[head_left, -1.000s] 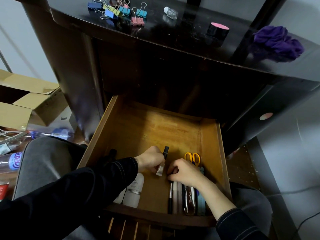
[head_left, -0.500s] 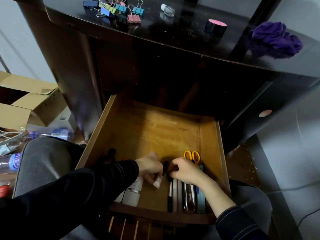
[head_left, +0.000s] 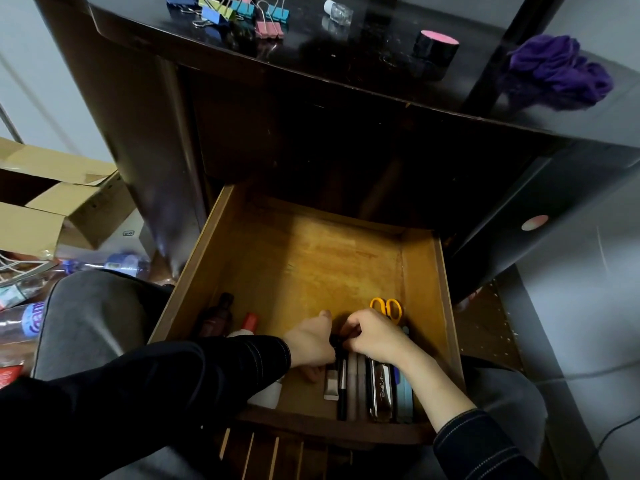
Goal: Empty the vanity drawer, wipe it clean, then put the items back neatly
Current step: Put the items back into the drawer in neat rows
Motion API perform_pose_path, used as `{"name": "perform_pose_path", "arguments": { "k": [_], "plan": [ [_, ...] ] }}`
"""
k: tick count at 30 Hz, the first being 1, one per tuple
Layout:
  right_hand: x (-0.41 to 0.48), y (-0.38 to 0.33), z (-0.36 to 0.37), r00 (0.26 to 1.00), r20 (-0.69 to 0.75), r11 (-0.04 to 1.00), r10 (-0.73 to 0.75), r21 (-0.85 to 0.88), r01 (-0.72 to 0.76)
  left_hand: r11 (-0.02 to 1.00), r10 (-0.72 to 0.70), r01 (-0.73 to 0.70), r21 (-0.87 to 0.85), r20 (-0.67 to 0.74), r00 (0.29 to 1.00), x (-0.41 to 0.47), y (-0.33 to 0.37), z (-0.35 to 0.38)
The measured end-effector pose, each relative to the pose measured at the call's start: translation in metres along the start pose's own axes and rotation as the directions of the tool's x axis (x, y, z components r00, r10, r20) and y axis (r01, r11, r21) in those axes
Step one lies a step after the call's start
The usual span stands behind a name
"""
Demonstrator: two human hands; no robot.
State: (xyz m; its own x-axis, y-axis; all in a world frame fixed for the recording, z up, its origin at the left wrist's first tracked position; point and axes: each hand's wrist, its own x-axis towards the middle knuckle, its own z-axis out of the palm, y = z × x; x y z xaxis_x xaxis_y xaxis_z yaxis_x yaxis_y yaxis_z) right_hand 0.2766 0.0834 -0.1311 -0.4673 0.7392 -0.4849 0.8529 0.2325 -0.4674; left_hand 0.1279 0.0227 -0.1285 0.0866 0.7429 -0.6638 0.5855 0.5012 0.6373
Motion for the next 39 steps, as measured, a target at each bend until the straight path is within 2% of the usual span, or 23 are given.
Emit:
{"name": "perform_pose_path", "arguments": {
  "k": [6,13,39],
  "plan": [
    [-0.0006,0.0003,0.0002,1.000,-0.008,1.000,0.013,-0.016,-0.013,0.997,0.010,-0.013,0.073,0.030,1.000,-0.0003,0.0002,0.0009],
    [-0.0028,-0.0011,-0.0006,1.000,-0.028,0.999,-0.007,-0.036,0.006,0.998,-0.064,0.064,-0.003,0.115,0.991,-0.0015,-0.0002,0.0046],
    [-0.0003,0.0032,0.0017,1.000,-0.030,1.000,-0.009,0.012,0.009,0.992,-0.101,0.109,-0.062,0.118,0.988,-0.0057,0.0014,0.0037]
  ]
}}
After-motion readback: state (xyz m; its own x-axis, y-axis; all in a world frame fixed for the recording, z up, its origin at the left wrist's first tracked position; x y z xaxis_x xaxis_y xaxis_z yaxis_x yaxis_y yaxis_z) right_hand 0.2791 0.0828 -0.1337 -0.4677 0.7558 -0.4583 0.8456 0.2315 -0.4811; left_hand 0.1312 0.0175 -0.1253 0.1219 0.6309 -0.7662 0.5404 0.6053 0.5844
